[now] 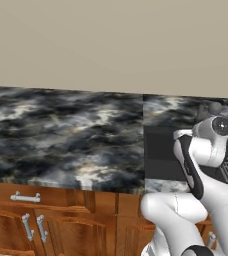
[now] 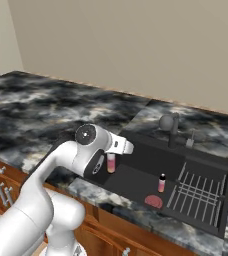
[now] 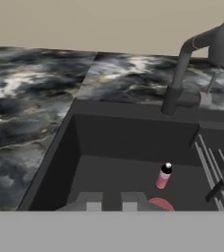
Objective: Place the large bottle from the dining counter next to the other large bottle outside the sink, and place the small bottle from the dining counter next to the other small bottle inside the sink.
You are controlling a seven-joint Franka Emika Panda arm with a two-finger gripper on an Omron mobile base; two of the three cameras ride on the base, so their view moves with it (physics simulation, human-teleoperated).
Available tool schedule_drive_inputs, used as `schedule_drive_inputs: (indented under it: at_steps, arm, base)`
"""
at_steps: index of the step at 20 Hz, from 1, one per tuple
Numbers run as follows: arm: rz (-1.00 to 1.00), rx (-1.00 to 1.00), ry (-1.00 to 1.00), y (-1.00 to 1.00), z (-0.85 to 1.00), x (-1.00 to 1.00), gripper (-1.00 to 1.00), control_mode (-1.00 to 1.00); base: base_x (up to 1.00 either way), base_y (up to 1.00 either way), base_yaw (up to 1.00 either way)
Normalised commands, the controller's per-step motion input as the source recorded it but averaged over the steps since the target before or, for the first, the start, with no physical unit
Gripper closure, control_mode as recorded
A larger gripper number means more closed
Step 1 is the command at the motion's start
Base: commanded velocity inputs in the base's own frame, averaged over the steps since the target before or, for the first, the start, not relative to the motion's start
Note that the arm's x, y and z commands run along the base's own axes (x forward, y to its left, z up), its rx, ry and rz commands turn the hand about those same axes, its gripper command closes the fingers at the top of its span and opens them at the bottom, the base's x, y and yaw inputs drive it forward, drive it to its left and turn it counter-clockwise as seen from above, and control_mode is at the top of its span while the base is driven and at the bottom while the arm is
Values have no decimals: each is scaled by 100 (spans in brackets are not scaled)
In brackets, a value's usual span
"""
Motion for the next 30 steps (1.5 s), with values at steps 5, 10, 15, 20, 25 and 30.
schedule_drive_inputs:
  at_steps: [5, 10, 15, 20, 25, 30]
  arm:
    - [-1, 0, 0, 0, -35, 3, 100, -100]
    - [0, 0, 0, 0, -25, 8, 100, -100]
    - [0, 0, 0, -2, -17, 6, 100, -100]
    - [-1, 2, 0, -2, -14, 8, 100, -100]
    - [0, 2, 0, -5, -8, 1, 100, -100]
    - [0, 1, 0, -2, -13, 15, 100, -100]
  base:
    - [0, 0, 0]
    - [0, 0, 0]
    - [0, 0, 0]
    - [0, 0, 0]
    - [0, 0, 0]
    - [0, 0, 0]
